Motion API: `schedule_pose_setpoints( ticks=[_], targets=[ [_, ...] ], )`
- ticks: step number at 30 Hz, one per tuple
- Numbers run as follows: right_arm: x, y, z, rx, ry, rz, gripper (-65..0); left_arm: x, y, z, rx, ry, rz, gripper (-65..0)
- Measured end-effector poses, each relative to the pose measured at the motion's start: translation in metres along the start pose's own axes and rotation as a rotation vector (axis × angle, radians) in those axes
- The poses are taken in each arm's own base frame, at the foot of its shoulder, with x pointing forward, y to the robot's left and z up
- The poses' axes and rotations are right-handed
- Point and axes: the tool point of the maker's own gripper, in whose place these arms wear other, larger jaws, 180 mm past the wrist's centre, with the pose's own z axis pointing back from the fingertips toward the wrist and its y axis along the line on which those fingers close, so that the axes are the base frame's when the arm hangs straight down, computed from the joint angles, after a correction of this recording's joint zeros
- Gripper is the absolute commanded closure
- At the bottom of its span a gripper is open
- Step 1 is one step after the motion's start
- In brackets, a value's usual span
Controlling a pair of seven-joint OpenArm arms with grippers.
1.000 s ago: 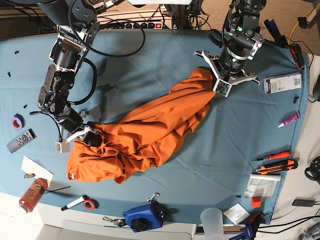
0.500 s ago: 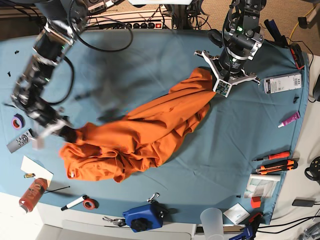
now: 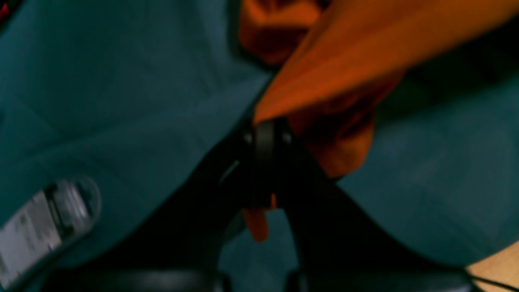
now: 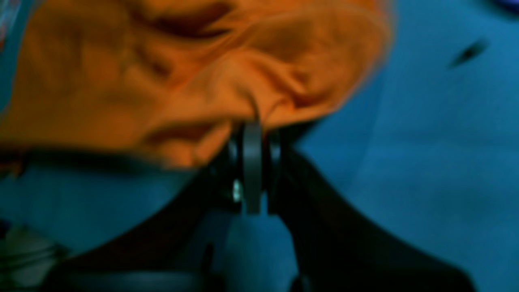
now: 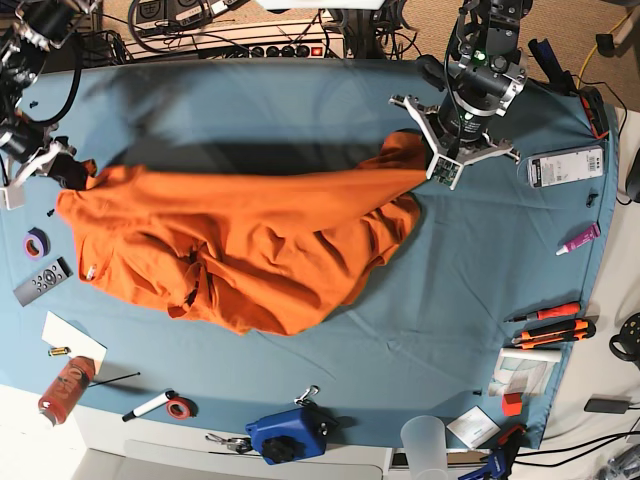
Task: Layout the t-shirt on the table in an organized manner, then fold the t-shirt properly
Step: 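Lift the shirt with both grippers and stretch it between them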
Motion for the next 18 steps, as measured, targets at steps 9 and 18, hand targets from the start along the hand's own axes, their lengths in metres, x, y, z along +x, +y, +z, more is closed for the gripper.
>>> schedule_pose_setpoints(
  ticks=[9, 18],
  targets=[
    [0.026, 0.002, 0.050, 0.096, -0.207, -0.088, 0.0, -0.035, 0.008, 0.009, 0.081, 0.119, 0.023, 0.0],
    [0.044, -0.008, 0.082, 0.034, -0.318, -0.074, 0.0, -0.009, 0.018, 0.042, 0.152, 0.048, 0.059, 0.0]
  ],
)
